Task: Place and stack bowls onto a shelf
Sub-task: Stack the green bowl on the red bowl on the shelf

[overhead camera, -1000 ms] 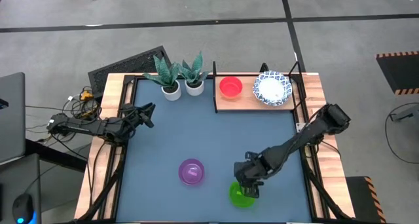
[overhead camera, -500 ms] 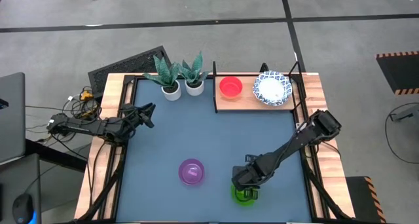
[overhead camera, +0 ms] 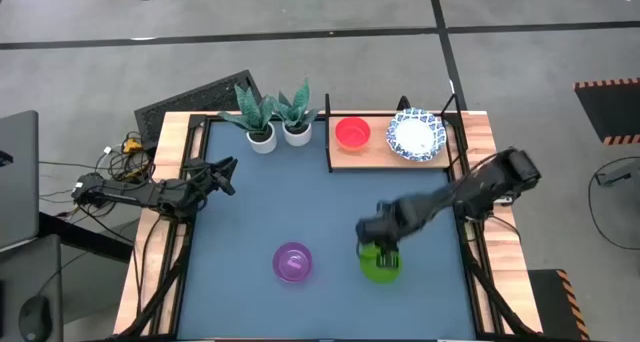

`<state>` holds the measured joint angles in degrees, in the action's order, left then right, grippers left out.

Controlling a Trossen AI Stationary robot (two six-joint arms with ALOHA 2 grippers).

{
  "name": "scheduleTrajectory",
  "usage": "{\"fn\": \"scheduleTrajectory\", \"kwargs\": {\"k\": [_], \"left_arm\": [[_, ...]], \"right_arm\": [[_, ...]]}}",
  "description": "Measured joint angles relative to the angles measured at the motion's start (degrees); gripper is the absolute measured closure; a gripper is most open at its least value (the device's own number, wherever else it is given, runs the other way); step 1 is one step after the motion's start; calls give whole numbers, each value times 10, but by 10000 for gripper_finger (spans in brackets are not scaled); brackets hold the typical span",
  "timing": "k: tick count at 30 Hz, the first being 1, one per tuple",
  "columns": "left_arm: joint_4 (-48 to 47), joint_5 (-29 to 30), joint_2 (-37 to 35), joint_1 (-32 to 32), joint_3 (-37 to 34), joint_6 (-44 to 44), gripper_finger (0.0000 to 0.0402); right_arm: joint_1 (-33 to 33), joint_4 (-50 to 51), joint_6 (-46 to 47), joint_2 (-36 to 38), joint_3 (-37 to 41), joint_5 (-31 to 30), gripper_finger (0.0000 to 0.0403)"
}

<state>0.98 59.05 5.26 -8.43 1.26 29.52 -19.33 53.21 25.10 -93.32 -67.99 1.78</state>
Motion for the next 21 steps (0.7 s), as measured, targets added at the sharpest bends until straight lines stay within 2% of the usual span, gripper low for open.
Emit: {"fn": "scheduleTrajectory", "kwargs": {"k": [7, 11, 16, 21], "left_arm": [[0, 0, 0, 0, 0, 1, 303], [0, 0, 0, 0, 0, 1, 303], [0, 1, 0, 0, 0, 3, 303], [0, 1, 0, 0, 0, 9, 303]], "right_arm": [[169, 1, -46, 108, 0, -8, 381], [282, -14, -54, 137, -14, -24, 381], [386, -15, -90, 110, -80, -56, 381], [466, -4, -123, 37, -172, -65, 381]]}}
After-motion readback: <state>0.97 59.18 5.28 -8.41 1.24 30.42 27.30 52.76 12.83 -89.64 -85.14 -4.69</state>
